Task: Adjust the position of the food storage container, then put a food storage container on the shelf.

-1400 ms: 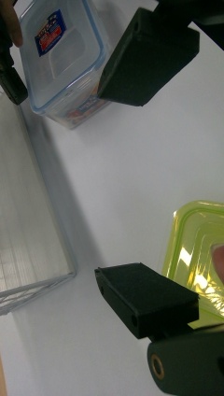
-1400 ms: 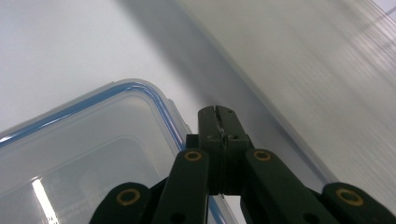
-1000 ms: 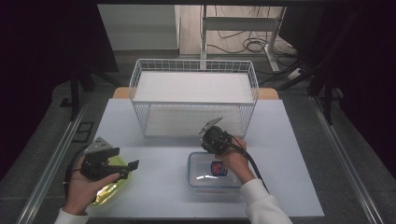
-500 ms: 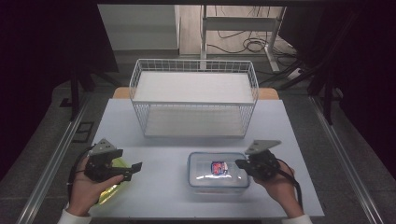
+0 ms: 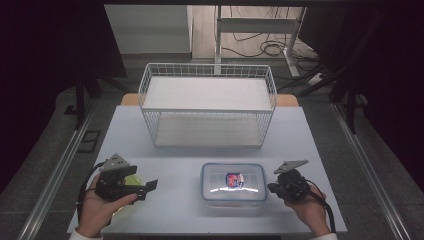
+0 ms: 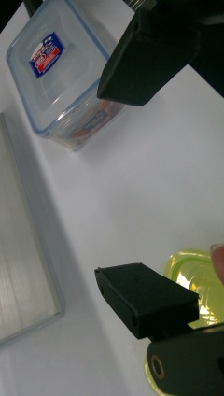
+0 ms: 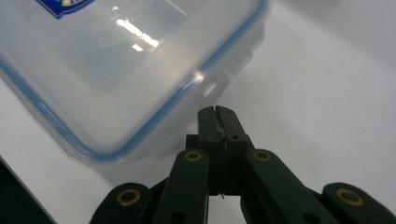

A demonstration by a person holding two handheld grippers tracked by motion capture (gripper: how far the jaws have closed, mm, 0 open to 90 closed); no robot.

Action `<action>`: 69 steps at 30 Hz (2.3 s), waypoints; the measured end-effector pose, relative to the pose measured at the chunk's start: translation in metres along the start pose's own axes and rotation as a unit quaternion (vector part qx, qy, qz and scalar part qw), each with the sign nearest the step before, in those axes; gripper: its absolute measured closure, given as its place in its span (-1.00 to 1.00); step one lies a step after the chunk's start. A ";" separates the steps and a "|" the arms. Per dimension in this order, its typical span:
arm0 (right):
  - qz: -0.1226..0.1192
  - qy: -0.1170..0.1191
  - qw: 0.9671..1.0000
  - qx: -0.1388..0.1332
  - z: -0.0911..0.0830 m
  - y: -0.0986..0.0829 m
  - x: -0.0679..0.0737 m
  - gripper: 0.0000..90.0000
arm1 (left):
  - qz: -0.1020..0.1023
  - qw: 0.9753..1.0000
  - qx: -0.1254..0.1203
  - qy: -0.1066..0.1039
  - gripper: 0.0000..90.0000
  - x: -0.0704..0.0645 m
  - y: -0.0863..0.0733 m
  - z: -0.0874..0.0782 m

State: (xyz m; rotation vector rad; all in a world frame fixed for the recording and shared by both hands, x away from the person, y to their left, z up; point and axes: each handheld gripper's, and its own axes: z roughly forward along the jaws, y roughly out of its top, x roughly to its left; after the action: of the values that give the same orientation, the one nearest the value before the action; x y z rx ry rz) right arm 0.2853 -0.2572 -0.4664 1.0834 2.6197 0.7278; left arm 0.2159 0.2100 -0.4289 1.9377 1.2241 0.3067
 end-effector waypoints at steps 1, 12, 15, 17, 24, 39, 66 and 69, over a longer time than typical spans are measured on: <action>-0.006 -0.010 1.000 0.006 0.002 0.002 0.002 0.99 | 0.000 1.000 0.002 0.000 -0.72 -0.001 0.000 -0.001; -0.023 -0.004 1.000 -0.002 0.017 0.024 0.017 0.99 | -0.026 1.000 -0.002 -0.015 -0.72 -0.012 -0.008 -0.003; -0.023 -0.003 1.000 -0.013 0.020 0.025 0.019 0.99 | -0.019 1.000 0.000 -0.019 -0.72 -0.019 -0.006 0.000; -0.022 -0.003 1.000 -0.018 0.021 0.024 0.020 0.99 | -0.018 1.000 0.000 -0.019 -0.72 -0.021 -0.005 0.001; -0.016 -0.004 0.999 -0.035 0.026 0.024 0.024 0.99 | -0.020 0.999 0.010 -0.023 -0.72 -0.023 -0.006 0.010; 0.065 0.013 0.994 -0.088 -0.008 0.005 -0.004 0.88 | -0.024 0.999 0.012 -0.019 -0.73 -0.017 -0.008 0.012; 0.121 0.126 0.973 -0.153 -0.036 0.003 -0.001 -0.53 | -0.018 0.999 0.006 -0.040 -0.74 -0.019 -0.003 0.017; 0.127 0.136 0.969 -0.160 -0.038 0.002 -0.003 -0.53 | -0.021 0.998 0.007 -0.052 -0.74 -0.023 -0.002 0.020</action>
State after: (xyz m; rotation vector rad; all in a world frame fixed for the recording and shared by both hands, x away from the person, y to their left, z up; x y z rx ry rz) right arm 0.2744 -0.2713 -0.4328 1.3088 2.4672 1.3911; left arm 0.2145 0.1809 -0.4390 1.9132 1.1998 0.1725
